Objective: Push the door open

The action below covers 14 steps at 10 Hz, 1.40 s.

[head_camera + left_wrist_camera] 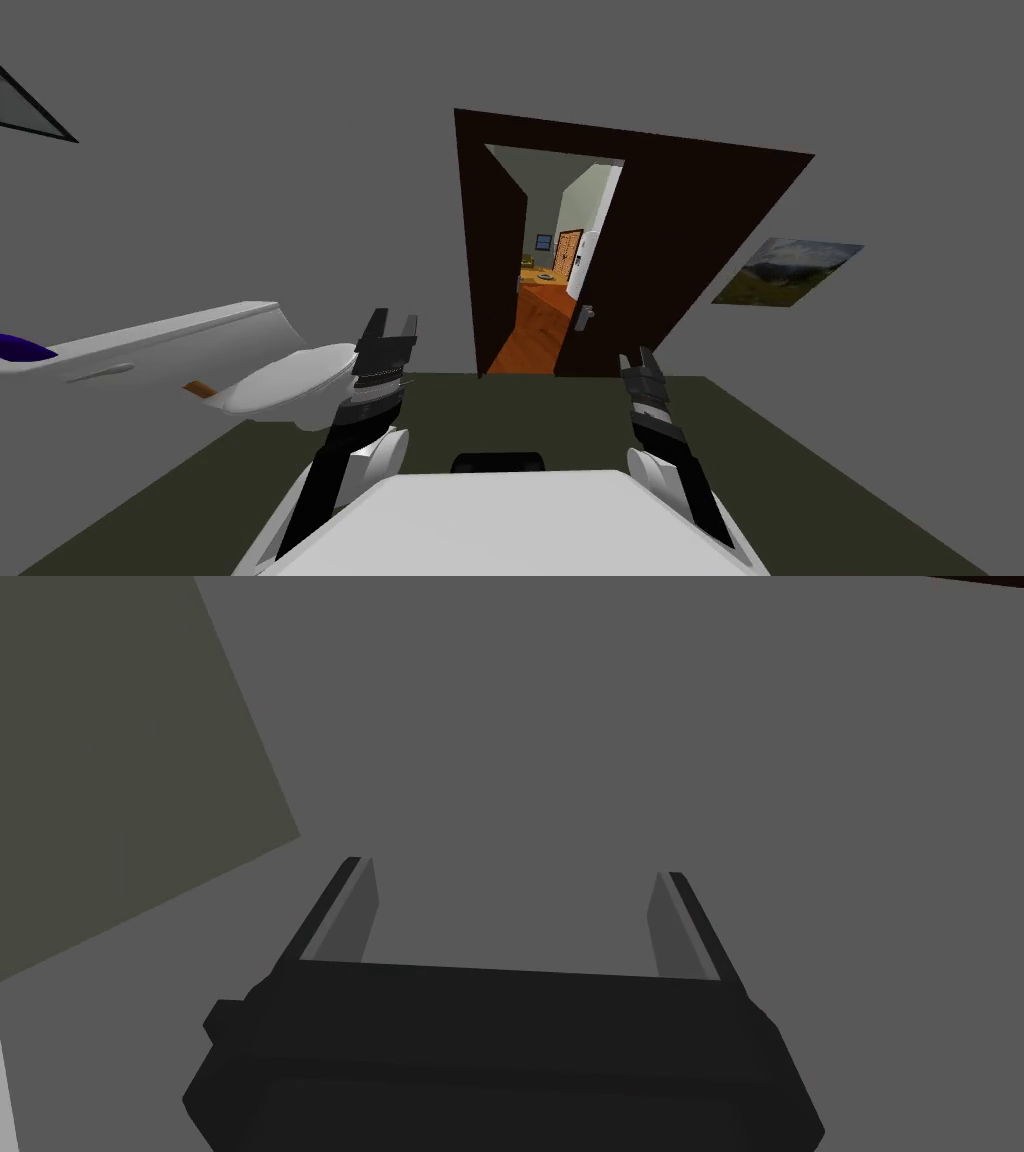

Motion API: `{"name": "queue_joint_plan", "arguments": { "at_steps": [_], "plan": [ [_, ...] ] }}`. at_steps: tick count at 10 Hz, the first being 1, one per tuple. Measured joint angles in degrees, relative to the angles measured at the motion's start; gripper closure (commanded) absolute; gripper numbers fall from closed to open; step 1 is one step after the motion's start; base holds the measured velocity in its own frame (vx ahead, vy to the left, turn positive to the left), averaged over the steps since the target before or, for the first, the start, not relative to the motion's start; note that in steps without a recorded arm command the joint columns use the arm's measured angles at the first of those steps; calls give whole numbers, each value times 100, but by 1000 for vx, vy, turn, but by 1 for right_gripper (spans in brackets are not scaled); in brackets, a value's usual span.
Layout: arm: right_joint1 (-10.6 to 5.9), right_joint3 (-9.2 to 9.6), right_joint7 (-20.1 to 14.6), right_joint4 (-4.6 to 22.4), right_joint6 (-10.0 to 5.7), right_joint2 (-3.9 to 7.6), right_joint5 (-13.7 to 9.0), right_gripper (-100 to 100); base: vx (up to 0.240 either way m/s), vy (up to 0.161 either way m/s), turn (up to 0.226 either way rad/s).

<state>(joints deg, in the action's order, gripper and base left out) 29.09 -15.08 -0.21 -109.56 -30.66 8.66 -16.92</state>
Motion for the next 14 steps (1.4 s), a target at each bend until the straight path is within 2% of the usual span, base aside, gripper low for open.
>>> {"name": "queue_joint_plan", "arguments": {
  "at_steps": [2, 3, 4, 6, 7, 8, 9, 11, 12, 13, 14],
  "plan": [
    [-27, -136, 83, 162, 60, 16, -136, -100, -17, -122, 282],
    [12, -211, 127, 242, 75, 16, -220, -100, -35, -142, 316],
    [-46, -310, 161, 384, 104, 63, -308, -100, -29, -111, 212],
    [-97, -485, 212, 673, 117, 138, -475, -100, -49, -158, 406],
    [-71, -578, 232, 885, 63, 185, -582, -100, -64, -201, 420],
    [-138, -712, 296, 1038, 114, 216, -704, -100, -56, -209, 409],
    [-101, -847, 348, 1125, 185, 247, -834, -100, -57, -171, 239],
    [-141, -966, 443, 1396, 160, 250, -962, -100, -65, -116, 259],
    [-121, -1073, 462, 1517, 176, 300, -1068, -100, -71, -124, 362],
    [-75, -1136, 480, 1600, 165, 300, -1142, -100, -53, -95, 217],
    [-109, -1188, 515, 1727, 149, 309, -1196, -100, -67, -122, 337]
  ]
}}
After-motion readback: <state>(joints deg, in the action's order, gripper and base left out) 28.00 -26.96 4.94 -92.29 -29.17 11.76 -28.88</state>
